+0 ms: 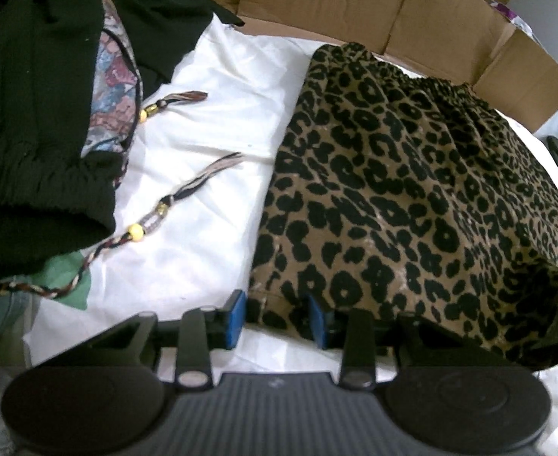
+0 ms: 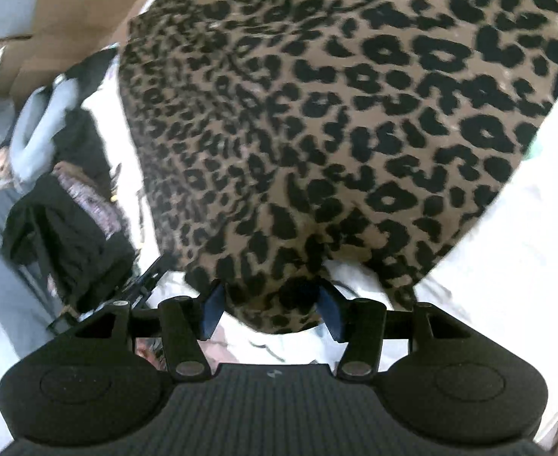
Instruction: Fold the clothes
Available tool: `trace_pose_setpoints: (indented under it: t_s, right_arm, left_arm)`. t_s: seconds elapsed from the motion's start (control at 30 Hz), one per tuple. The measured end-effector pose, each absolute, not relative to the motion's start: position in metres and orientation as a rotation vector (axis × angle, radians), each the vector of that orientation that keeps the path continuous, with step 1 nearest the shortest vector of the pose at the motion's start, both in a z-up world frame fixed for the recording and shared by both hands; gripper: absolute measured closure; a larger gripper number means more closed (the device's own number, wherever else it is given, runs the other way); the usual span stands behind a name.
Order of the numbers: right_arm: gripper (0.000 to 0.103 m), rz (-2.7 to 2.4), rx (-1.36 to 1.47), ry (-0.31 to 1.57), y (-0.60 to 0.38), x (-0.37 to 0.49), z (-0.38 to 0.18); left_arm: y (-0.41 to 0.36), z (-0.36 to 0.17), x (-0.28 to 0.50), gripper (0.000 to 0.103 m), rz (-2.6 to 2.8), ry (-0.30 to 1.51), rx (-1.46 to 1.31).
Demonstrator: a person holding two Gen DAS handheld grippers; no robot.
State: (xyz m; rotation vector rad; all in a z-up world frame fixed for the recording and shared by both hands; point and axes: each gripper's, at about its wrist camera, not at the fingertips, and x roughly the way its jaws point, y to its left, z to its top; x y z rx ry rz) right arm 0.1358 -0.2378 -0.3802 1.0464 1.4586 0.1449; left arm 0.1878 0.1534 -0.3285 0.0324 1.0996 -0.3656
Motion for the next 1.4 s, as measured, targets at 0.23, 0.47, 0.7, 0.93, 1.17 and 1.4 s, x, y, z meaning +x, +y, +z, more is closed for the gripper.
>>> trace_pose_setpoints:
  t_s: [0.23, 0.47, 0.7, 0.93, 1.17, 1.4]
  right_arm:
    - [0.097, 0.174, 0.929, 1.468, -0.246, 0.131, -0.384]
    - [0.098, 0.192, 0.827, 1.444, -0.262, 0.127, -0.389]
    - [0.098, 0.209, 0.749, 1.421, -0.273, 0.123, -0.393]
    - [0.096, 0.241, 0.733, 1.436, -0.268, 0.12, -0.395]
    - [0.097, 0.283, 0.725, 1.445, -0.26, 0.118, -0.397]
    - [0.099, 0.316, 0.76, 1.455, -0.26, 0.117, -0.396]
  left_arm:
    - [0.161, -0.317, 0.189, 0.064, -0.347, 1.076, 0.009]
    - [0.174, -0.32, 0.193, 0.061, -0.332, 1.097, -0.053]
    - [0.181, -0.332, 0.198, 0.06, -0.345, 1.12, -0.148]
    - [0.177, -0.346, 0.199, 0.061, -0.337, 1.122, -0.166]
    - [0.17, -0.343, 0.196, 0.096, -0.339, 1.143, -0.129]
    - [0.178, -0.301, 0.2, 0.098, -0.29, 1.088, -0.062]
